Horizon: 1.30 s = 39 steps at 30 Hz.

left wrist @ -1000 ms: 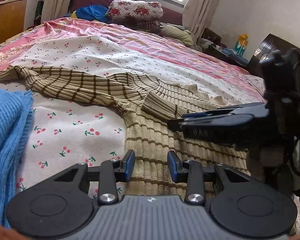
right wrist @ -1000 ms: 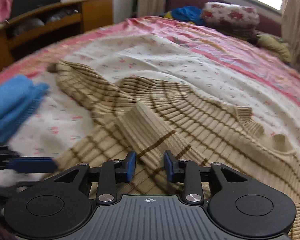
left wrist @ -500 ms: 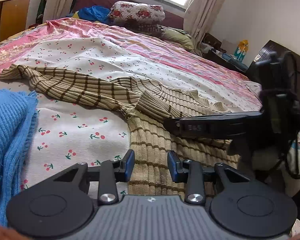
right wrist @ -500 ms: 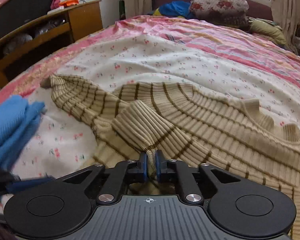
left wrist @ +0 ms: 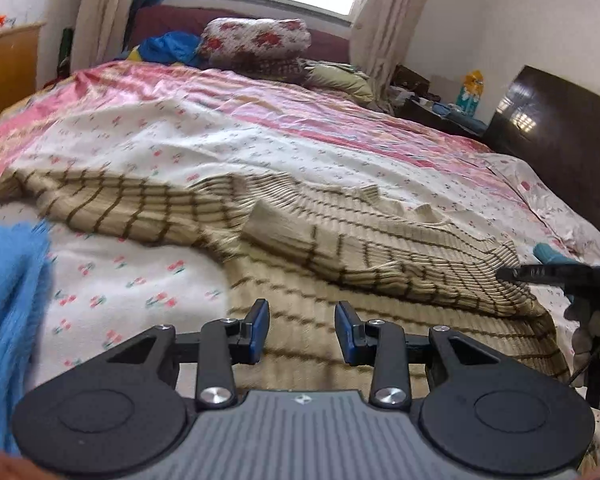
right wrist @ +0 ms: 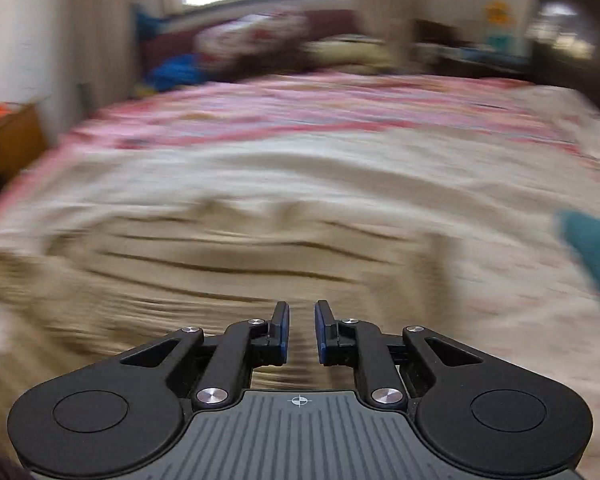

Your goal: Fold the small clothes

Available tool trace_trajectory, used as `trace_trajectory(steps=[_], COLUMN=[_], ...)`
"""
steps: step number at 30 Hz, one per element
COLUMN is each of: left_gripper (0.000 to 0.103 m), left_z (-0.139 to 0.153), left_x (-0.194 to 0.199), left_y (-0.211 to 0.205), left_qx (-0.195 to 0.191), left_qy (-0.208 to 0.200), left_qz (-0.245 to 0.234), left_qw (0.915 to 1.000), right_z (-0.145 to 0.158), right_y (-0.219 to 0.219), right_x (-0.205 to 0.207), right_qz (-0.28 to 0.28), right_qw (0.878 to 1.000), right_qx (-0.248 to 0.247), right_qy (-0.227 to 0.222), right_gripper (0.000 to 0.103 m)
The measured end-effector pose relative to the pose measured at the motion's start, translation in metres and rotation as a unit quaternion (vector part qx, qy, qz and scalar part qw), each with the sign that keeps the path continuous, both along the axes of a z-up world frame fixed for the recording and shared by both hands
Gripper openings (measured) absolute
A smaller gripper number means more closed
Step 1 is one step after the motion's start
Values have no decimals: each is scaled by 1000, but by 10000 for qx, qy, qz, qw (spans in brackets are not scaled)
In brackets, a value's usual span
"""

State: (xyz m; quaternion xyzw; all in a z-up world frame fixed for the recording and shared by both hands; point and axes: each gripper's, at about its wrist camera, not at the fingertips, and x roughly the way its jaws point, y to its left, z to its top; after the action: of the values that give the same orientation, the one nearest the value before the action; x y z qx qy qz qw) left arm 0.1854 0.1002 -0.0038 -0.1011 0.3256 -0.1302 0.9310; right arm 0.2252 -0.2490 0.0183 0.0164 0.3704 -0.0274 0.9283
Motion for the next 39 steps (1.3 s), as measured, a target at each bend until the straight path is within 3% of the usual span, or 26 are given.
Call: trace_trajectory(steps=[2,7,11,18,20,21,24,27,30,33,39], left_gripper=[41,41,41,46,46,46,45,45,44,44,44], left_z=[1,-1,-15,-21,-18,-16,-15,-18,-10,3,16], left_x=[8,39,65,69,64,61,61,61,57,61,82], left_y=[-13,-49,-70,-68,-65,-63,-49,-30,-4,23,83], left_qx=[112,321,768,810,811,784,681,712,493,464,-100], left_qy=[-15,66,104,160,132,111,166,339,288,199,267], left_qz=[-92,-279,-254,-150,-97,-33,217,498,712,1203,2112], left_qw=[9999,9991,9967,9965,9966,9969,9973,9956,9958,9915,9770], right_z=[-10,-14,-23,-18,-10,-7,-2,-15,-17,-14,-17], right_y=[-23,-41,-55,-62,-52,-49,-31,-21,-25,-28,-30], right_x=[1,0,1,-8,-16,-21,-36,-30,-35,-38,-38], right_qz=[-327,-446,-472,-408,-357,-297,99,272,258,223,229], right_qw=[9993,9982,9976,9975,9980,9980,9978,9993,9990,9980,9970], right_qx=[81,404,503,576,493,470,367,224,332,552,712], right_qy=[154,61,-19,-42,-195,-301,-545,-105,-147,-189,-204], right_gripper=[11,2,0,0,7,15,15,14,14,15,17])
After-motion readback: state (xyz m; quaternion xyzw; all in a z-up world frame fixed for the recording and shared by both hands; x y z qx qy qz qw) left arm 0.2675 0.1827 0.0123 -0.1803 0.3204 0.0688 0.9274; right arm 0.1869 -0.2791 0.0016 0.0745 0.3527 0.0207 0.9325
